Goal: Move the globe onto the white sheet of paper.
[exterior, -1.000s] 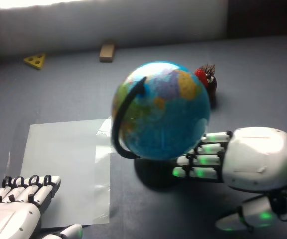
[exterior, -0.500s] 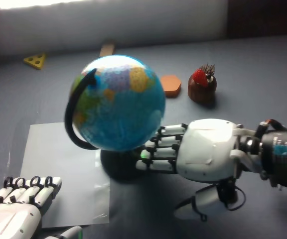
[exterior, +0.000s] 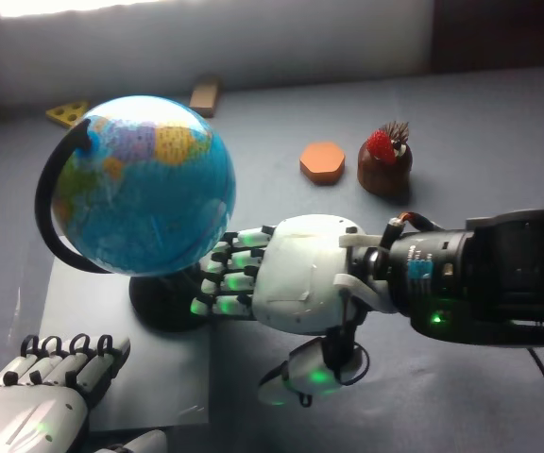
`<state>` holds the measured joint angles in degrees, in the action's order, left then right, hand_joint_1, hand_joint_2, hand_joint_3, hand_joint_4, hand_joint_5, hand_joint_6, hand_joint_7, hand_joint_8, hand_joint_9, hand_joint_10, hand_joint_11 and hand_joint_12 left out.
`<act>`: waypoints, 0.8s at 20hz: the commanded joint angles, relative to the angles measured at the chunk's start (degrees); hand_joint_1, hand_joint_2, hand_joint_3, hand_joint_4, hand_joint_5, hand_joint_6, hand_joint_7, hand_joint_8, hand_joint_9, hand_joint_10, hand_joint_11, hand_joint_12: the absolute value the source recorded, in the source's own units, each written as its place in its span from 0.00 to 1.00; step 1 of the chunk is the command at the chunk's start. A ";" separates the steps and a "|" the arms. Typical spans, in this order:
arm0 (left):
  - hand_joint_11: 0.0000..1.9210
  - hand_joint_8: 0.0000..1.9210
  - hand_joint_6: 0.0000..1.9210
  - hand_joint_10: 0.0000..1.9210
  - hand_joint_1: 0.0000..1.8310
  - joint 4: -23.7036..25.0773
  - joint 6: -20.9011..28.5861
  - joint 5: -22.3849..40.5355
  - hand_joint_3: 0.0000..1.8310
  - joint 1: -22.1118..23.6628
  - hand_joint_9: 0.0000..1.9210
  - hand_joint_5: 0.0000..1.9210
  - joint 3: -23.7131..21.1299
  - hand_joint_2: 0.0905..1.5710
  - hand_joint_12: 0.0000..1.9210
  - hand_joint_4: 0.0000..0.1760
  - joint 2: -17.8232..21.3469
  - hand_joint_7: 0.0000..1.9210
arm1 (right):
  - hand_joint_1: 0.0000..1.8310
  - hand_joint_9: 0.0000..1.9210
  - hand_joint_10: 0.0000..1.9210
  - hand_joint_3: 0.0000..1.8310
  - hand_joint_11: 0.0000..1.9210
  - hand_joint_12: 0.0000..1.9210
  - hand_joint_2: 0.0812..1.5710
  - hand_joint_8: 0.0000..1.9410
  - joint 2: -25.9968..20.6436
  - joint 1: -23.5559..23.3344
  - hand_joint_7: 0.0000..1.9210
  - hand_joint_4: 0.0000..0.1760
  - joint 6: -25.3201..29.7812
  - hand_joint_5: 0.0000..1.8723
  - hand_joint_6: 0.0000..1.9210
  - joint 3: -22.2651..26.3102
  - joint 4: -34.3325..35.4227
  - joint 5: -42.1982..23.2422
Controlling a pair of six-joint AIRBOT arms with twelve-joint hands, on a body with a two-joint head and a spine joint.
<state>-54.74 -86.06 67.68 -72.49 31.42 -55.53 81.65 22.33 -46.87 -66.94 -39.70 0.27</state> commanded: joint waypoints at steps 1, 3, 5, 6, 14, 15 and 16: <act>0.00 0.00 0.00 0.00 0.00 2.80 0.36 4.63 0.00 -0.09 0.02 0.00 0.28 0.80 0.02 0.00 0.19 0.02 | 0.00 0.04 0.00 0.00 0.00 0.00 0.75 0.00 0.72 -0.62 0.06 0.00 -0.65 0.06 0.00 0.14 -0.02 -2.90; 0.00 0.00 0.00 0.00 0.00 2.74 0.80 4.63 0.00 -0.24 0.02 0.00 0.14 0.80 0.02 0.00 0.24 0.02 | 0.00 0.04 0.00 0.00 0.00 0.00 0.75 0.00 2.55 -1.56 0.06 0.00 -1.69 0.07 0.01 0.14 -0.02 -1.64; 0.00 0.00 0.00 0.00 0.00 2.60 0.80 4.63 0.00 -0.25 0.02 0.00 0.07 0.80 0.02 0.00 0.21 0.02 | 0.00 0.04 0.00 0.00 0.00 0.00 0.75 0.00 3.00 -1.64 0.06 0.00 -2.25 0.06 0.00 0.19 -0.02 -1.58; 0.00 0.00 0.00 0.00 0.00 2.59 0.80 4.64 0.00 -0.25 0.02 0.00 0.04 0.80 0.02 0.00 0.16 0.02 | 0.00 0.04 0.00 0.00 0.00 0.00 0.75 0.00 3.33 -1.69 0.06 0.00 -2.80 0.06 0.00 0.18 -0.02 -1.39; 0.00 0.00 0.00 0.00 0.00 1.47 0.80 4.64 0.00 -0.51 0.02 0.00 -0.45 0.80 0.03 0.00 0.17 0.02 | 0.00 0.04 0.00 0.00 0.00 0.00 0.75 0.00 3.33 -2.73 0.06 0.00 -2.89 0.06 0.00 1.07 0.01 0.00; 0.00 0.00 0.00 0.00 0.00 1.21 0.80 4.64 0.00 -0.42 0.02 0.01 -0.53 0.80 0.02 0.00 0.17 0.02 | 0.00 0.04 0.00 0.00 0.00 0.00 0.76 0.00 1.87 -2.91 0.06 0.00 -2.09 0.06 0.00 2.11 0.03 -0.49; 0.00 0.00 0.00 0.00 0.00 0.80 0.83 4.64 0.00 -0.32 0.02 0.01 -0.69 0.80 0.02 0.00 0.24 0.02 | 0.00 0.04 0.00 0.00 0.00 0.00 0.75 0.00 0.57 -3.02 0.06 0.00 -1.40 0.06 0.00 3.05 0.03 -1.10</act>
<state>-56.51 -85.41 67.61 -73.08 30.85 -55.53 82.30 20.18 -48.42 -63.81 -39.59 3.75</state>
